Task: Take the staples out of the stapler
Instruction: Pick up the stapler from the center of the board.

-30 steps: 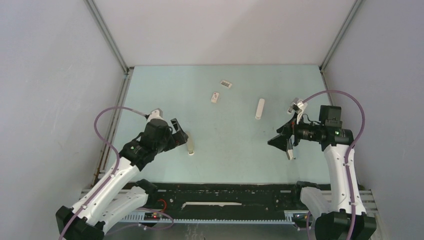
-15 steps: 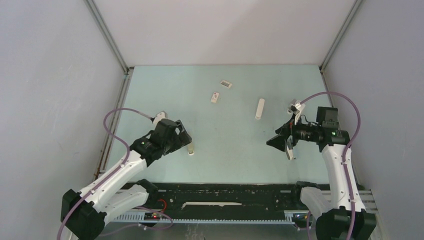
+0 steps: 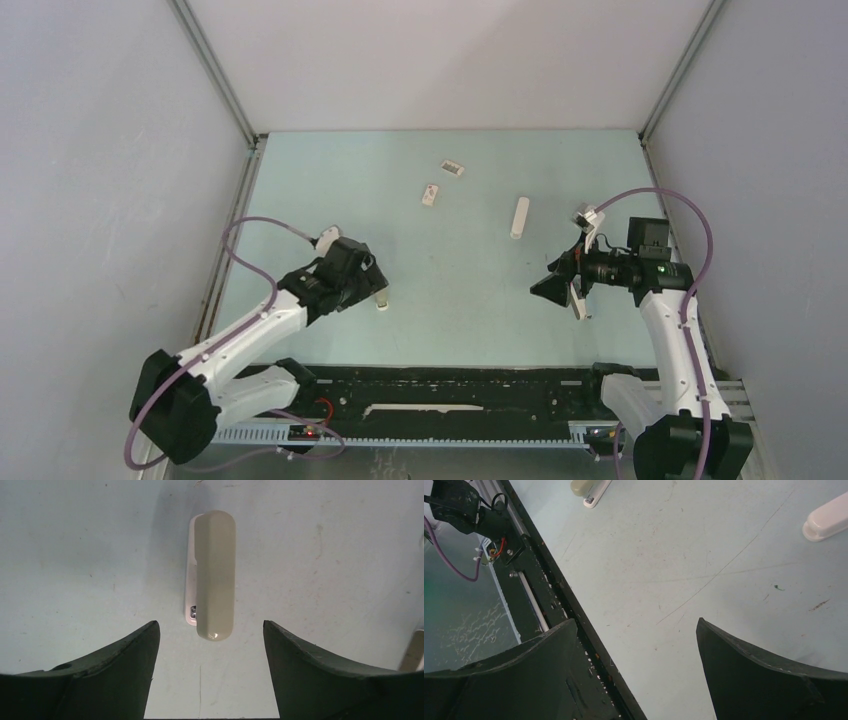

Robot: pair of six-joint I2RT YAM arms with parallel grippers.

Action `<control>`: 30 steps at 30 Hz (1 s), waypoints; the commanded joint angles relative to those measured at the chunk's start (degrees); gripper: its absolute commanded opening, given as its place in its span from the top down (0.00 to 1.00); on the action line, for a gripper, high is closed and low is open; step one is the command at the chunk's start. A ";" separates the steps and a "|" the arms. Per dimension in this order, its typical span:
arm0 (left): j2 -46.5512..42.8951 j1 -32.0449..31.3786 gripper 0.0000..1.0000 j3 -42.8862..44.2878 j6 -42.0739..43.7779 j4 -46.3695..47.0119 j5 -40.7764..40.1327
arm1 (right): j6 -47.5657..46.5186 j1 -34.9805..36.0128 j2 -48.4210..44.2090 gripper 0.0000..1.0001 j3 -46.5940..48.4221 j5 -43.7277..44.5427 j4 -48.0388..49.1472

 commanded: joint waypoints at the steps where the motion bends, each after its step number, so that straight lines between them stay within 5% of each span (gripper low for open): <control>1: 5.09 -0.78 0.20 1.02 -1.99 0.98 -3.16 | 0.43 0.24 -0.84 0.00 -0.04 -0.02 2.01; 17: 21.78 -1.88 0.40 10.01 3.54 -0.82 -5.48 | 0.52 0.33 -0.57 0.00 -0.21 0.13 2.18; 30: 19.82 -2.21 0.99 12.20 7.78 -1.53 -5.24 | 0.88 1.71 0.07 0.00 -0.13 -0.15 2.26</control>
